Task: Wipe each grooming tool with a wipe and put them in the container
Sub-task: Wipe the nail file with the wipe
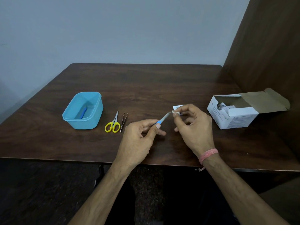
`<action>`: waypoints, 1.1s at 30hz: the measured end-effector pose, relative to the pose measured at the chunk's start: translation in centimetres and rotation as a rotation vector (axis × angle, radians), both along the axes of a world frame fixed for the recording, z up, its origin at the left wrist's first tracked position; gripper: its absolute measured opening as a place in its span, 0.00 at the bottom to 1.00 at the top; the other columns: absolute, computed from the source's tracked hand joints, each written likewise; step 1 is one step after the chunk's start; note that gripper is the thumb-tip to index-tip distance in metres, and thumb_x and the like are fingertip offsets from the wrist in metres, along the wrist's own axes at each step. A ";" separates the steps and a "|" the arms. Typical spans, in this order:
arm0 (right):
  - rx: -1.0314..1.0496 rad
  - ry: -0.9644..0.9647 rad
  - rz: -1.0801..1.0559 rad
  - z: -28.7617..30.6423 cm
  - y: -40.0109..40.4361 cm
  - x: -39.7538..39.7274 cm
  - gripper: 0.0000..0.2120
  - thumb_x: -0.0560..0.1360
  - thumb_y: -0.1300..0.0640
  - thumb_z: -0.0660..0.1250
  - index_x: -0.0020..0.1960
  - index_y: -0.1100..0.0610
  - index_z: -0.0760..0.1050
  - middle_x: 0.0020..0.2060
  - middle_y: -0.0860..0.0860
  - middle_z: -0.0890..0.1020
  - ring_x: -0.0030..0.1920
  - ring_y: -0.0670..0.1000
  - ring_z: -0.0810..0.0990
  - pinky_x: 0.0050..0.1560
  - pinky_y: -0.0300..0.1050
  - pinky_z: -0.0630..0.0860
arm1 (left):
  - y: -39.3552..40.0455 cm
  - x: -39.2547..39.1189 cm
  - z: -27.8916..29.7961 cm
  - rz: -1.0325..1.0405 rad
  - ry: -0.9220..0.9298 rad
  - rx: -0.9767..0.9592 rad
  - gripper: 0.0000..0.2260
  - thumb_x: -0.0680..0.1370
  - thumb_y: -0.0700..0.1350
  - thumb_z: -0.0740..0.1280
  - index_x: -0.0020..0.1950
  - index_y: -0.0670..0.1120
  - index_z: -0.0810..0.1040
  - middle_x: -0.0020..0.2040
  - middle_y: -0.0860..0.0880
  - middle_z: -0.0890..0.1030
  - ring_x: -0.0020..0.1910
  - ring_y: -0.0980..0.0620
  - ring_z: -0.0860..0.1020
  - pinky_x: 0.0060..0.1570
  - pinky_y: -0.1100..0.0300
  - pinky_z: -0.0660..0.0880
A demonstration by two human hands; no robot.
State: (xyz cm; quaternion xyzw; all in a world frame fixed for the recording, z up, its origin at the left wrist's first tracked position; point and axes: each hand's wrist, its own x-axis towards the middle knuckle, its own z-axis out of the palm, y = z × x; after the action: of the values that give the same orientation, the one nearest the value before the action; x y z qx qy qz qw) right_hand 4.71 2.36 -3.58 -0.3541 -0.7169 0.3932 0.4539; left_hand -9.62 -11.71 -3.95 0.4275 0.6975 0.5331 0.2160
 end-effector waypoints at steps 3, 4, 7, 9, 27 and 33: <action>0.050 -0.024 -0.015 -0.2 0.1 0.1 0.06 0.79 0.57 0.78 0.47 0.47 0.85 0.45 0.42 0.88 0.30 0.54 0.85 0.35 0.49 0.82 | 0.1 0.1 -0.1 0.049 -0.017 0.019 0.09 0.89 0.49 0.69 0.65 0.52 0.88 0.46 0.59 0.91 0.22 0.56 0.70 0.24 0.63 0.70; 0.071 -0.031 -0.002 -0.3 0.1 0.1 0.06 0.79 0.57 0.79 0.48 0.46 0.85 0.44 0.41 0.88 0.29 0.56 0.84 0.35 0.53 0.83 | 0.2 0.2 -0.1 0.056 -0.011 0.017 0.09 0.89 0.49 0.69 0.65 0.52 0.88 0.46 0.59 0.91 0.22 0.57 0.70 0.24 0.62 0.70; 0.126 -0.042 0.031 -0.4 0.0 0.0 0.09 0.79 0.55 0.80 0.56 0.43 0.86 0.45 0.40 0.89 0.27 0.59 0.80 0.35 0.58 0.83 | 0.2 0.3 -0.1 0.043 0.022 -0.007 0.08 0.89 0.50 0.69 0.64 0.57 0.88 0.46 0.61 0.91 0.22 0.57 0.70 0.25 0.59 0.73; 0.149 -0.044 0.037 -0.5 0.1 0.0 0.11 0.79 0.53 0.80 0.59 0.42 0.87 0.43 0.41 0.89 0.27 0.59 0.80 0.36 0.57 0.83 | 0.1 0.3 0.1 0.023 0.033 -0.018 0.08 0.89 0.51 0.69 0.63 0.59 0.87 0.46 0.61 0.91 0.23 0.55 0.70 0.26 0.58 0.74; 0.223 -0.174 0.042 -0.1 -0.3 0.1 0.08 0.78 0.55 0.79 0.55 0.44 0.90 0.26 0.40 0.78 0.25 0.49 0.77 0.35 0.39 0.74 | -0.2 0.0 0.3 -0.042 0.002 0.009 0.11 0.90 0.51 0.68 0.67 0.58 0.89 0.47 0.59 0.91 0.23 0.58 0.73 0.31 0.62 0.75; 0.163 -0.142 -0.001 -0.2 0.1 0.1 0.05 0.79 0.53 0.79 0.53 0.44 0.89 0.33 0.42 0.85 0.29 0.53 0.83 0.41 0.50 0.82 | 0.0 -0.3 0.0 -0.072 0.027 -0.042 0.11 0.89 0.47 0.68 0.67 0.57 0.88 0.48 0.59 0.91 0.26 0.54 0.76 0.32 0.59 0.78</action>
State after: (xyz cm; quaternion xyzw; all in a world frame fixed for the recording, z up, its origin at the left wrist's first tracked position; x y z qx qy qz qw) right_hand 4.78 2.47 -3.74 -0.3432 -0.7766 0.3073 0.4297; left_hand -9.94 -11.74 -3.92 0.4547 0.6956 0.5043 0.2345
